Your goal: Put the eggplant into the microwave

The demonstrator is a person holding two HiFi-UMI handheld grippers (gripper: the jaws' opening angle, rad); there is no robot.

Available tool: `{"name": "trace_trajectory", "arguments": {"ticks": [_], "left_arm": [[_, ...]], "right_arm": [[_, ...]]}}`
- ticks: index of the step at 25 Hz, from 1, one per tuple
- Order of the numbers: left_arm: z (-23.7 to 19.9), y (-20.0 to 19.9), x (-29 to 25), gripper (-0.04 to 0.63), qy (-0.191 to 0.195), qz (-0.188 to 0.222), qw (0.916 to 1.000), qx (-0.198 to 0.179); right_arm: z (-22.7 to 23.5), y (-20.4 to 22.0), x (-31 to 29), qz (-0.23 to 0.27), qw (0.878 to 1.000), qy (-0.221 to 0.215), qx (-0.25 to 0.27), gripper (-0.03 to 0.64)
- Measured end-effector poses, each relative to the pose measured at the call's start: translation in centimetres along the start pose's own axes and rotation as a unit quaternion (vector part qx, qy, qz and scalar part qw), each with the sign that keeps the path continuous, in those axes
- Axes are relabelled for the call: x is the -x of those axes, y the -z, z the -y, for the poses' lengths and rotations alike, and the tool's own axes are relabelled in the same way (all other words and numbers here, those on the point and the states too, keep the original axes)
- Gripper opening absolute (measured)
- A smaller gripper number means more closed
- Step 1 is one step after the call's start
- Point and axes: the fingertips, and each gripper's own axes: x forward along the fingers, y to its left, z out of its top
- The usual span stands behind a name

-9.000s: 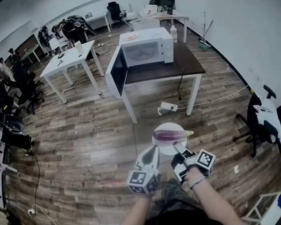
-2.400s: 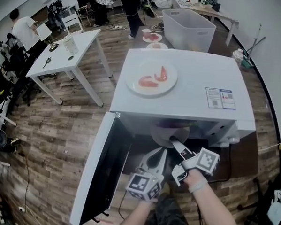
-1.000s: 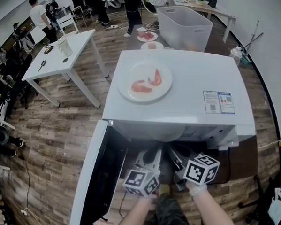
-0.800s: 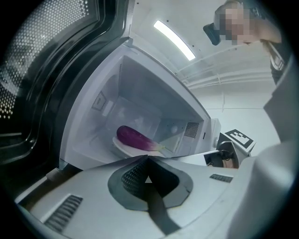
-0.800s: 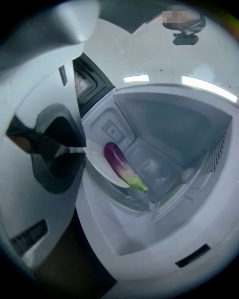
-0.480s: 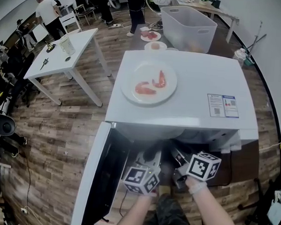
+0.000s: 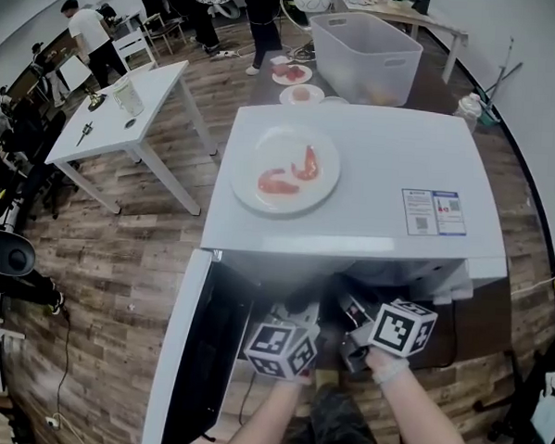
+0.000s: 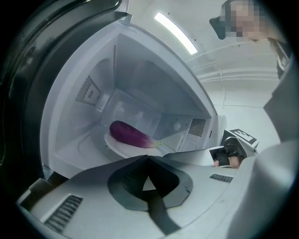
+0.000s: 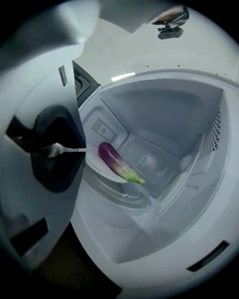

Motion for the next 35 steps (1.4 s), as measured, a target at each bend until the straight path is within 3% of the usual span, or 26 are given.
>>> {"name": "trace_trajectory", "arguments": {"ticks": [24,35], "left_arm": [[-0.7,-1.2,-2.0,0.003,-0.004,-0.002,1.0,-0.001],[-0.1,-0.4,-0.9,0.003,0.013,0.007,0.9999,0.0]], "right_arm": [[1.0,1.0,1.7,-0.007,1.0,-0.001,0.001,0.029],[-0.4,2.5,2.4,-0.016,0.999,-0.043,0.026,0.005]]}}
